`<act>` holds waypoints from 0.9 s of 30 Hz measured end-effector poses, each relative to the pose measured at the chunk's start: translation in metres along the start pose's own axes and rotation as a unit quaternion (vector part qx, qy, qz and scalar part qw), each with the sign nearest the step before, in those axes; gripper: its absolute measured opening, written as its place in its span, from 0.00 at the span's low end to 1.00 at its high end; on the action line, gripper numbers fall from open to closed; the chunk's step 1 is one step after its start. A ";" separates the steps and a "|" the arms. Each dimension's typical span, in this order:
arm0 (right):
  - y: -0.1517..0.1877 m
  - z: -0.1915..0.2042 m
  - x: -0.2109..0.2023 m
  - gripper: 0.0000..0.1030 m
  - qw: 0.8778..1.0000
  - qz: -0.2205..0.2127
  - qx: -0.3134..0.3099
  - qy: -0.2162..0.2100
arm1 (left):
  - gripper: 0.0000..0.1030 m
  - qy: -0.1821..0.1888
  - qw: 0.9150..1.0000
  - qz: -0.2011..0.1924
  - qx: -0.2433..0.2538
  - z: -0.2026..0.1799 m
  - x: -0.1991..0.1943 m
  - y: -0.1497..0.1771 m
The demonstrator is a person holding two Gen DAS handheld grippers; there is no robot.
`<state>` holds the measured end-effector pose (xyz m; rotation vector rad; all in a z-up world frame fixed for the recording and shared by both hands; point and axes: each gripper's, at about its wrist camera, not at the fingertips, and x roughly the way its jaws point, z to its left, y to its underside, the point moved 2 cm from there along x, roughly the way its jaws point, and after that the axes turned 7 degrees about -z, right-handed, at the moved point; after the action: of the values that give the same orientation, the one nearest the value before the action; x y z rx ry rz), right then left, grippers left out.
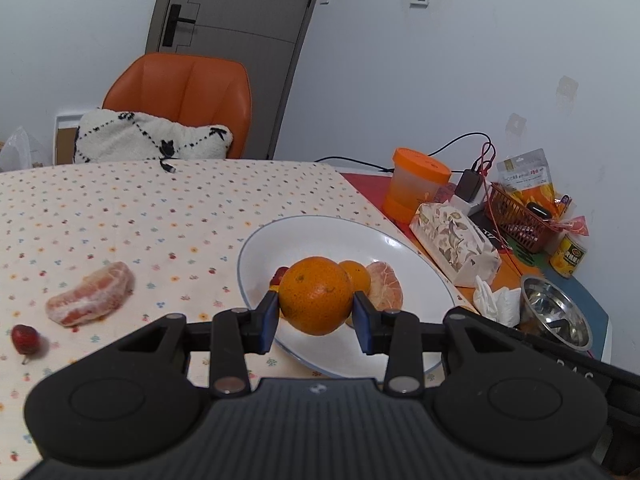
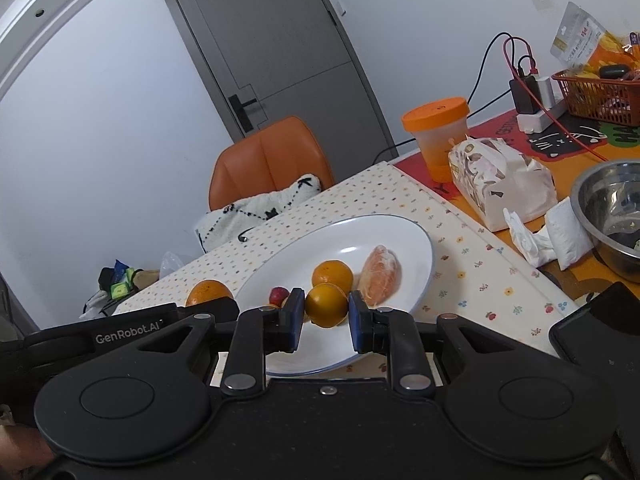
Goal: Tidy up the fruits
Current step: 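Carry orange and tangerine onto the white plate and open both grippers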
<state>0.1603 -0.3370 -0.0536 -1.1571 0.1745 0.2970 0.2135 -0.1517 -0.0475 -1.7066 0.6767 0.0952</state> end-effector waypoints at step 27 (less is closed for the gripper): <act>-0.001 0.016 0.008 0.33 1.000 -0.005 -0.006 0.007 | 0.83 -0.082 0.996 -0.032 -0.011 0.059 -0.047 -0.009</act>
<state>0.1680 -0.3216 -0.0490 -1.1712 0.1786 0.2809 0.1966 -0.0787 -0.0358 -1.7194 0.5017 0.1965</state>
